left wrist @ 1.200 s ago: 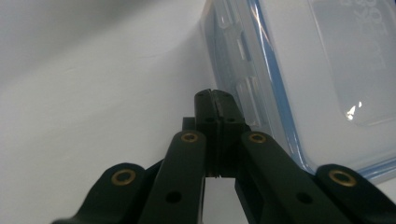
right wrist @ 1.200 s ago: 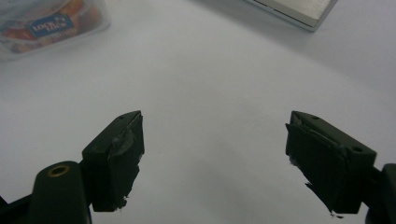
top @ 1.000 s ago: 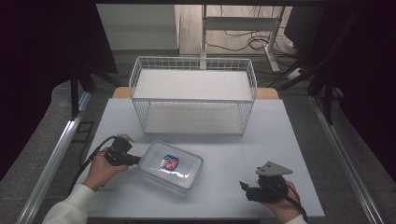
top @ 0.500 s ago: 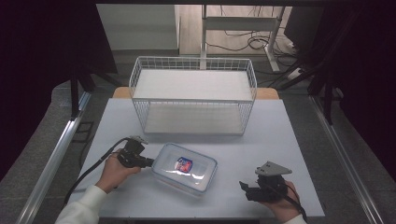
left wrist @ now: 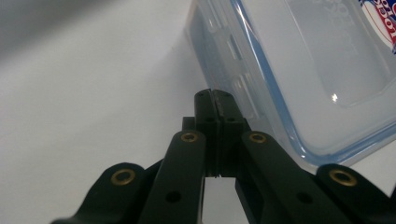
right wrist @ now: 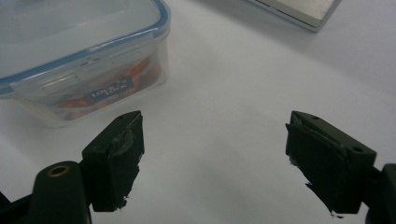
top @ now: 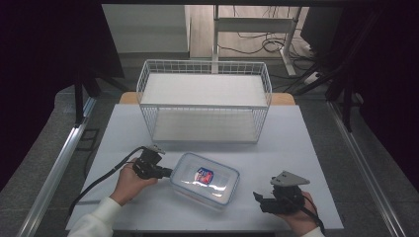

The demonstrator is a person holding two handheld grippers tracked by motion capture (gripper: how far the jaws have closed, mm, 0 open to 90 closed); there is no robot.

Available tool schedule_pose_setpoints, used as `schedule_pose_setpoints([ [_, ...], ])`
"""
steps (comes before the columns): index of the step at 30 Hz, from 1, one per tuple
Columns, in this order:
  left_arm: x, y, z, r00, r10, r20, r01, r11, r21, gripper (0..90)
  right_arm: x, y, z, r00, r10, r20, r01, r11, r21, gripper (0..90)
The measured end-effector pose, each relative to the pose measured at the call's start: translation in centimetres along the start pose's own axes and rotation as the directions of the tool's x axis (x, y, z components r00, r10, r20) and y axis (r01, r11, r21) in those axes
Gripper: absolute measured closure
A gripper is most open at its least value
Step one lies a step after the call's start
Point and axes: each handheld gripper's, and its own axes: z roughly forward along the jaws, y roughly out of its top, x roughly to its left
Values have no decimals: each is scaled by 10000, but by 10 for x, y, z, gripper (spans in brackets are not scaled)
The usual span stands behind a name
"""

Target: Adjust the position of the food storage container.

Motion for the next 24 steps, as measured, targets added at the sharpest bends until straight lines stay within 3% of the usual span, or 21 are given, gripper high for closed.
schedule_pose_setpoints([
  [4, -4, -14, -13, 9995, -24, -307, 2, 9973, -734, 889, 4, 2, -2, 9998, -147, -92, 146, 9998, -142, 198],
  [5, -4, -14, -13, 9995, -24, -307, 2, 9973, -734, 883, 4, 2, -2, 9998, -147, -92, 146, 9998, -142, 198],
  [6, -7, -23, -21, 9988, 11, -493, -63, 9944, -1052, 874, 5, 2, -1, 9998, -150, -153, 147, 9997, -182, 200],
  [8, -9, -25, -24, 9982, 16, -604, -85, 9934, -1147, 826, 5, 2, -1, 9997, -150, -190, 146, 9997, -206, 205],
  [9, -12, -29, -29, 9961, 76, -883, -197, 9904, -1367, 826, 6, 2, -1, 9996, -155, -218, 150, 9996, -242, 214],
  [10, -15, -32, -33, 9946, 83, -1037, -250, 9867, -1605, 775, 7, 3, -2, 9993, -146, -332, 136, 9995, -299, 227],
  [11, -21, -37, -39, 9923, 51, -1235, -295, 9801, -1963, 612, 9, 5, -4, 9983, -191, -548, 167, 9989, -430, 258],
  [12, -21, -37, -39, 9923, 51, -1235, -295, 9801, -1963, 540, 9, 5, -4, 9983, -191, -548, 167, 9989, -430, 258],
  [13, -24, -39, -40, 9913, 26, -1318, -304, 9773, -2097, 540, 11, 7, -5, 9974, -221, -685, 185, 9985, -519, 279],
  [15, -30, -44, -40, 9888, -62, -1490, -264, 9761, -2157, 404, 21, 15, -8, 9890, -479, -1399, 371, 9962, -788, 371],
  [16, -30, -44, -40, 9888, -62, -1490, -264, 9761, -2157, 365, 21, 15, -8, 9890, -479, -1399, 371, 9962, -788, 371],
  [17, -31, -45, -39, 9872, -55, -1596, -283, 9775, -2088, 365, 24, 17, -8, 9851, -562, -1625, 434, 9957, -815, 405],
  [18, -31, -45, -39, 9856, -63, -1689, -289, 9783, -2053, 329, 30, 20, -8, 9759, -772, -2041, 615, 9947, -824, 438],
  [19, -32, -46, -38, 9846, -122, -1742, -237, 9790, -2025, 286, 42, 24, -8, 9589, -1260, -2543, 1078, 9906, -841, 503],
  [20, -32, -46, -38, 9846, -122, -1742, -237, 9790, -2025, 280, 42, 24, -8, 9589, -1260, -2543, 1078, 9906, -841, 503],
  [21, -32, -46, -38, 9850, -107, -1723, -247, 9792, -2016, 275, 54, 28, -6, 9408, -1664, -2952, 1501, 9857, -771, 563],
  [22, -32, -46, -38, 9856, -83, -1690, -260, 9796, -1994, 275, 54, 28, -6, 9408, -1664, -2952, 1501, 9857, -771, 563],
  [23, -32, -47, -38, 9860, -20, -1666, -307, 9807, -1931, 266, 65, 30, -2, 9219, -1988, -3326, 1878, 9800, -653, 635],
  [24, -32, -47, -38, 9863, -2, -1648, -319, 9808, -1923, 265, 71, 31, 1, 9132, -2078, -3504, 2011, 9780, -558, 674],
])
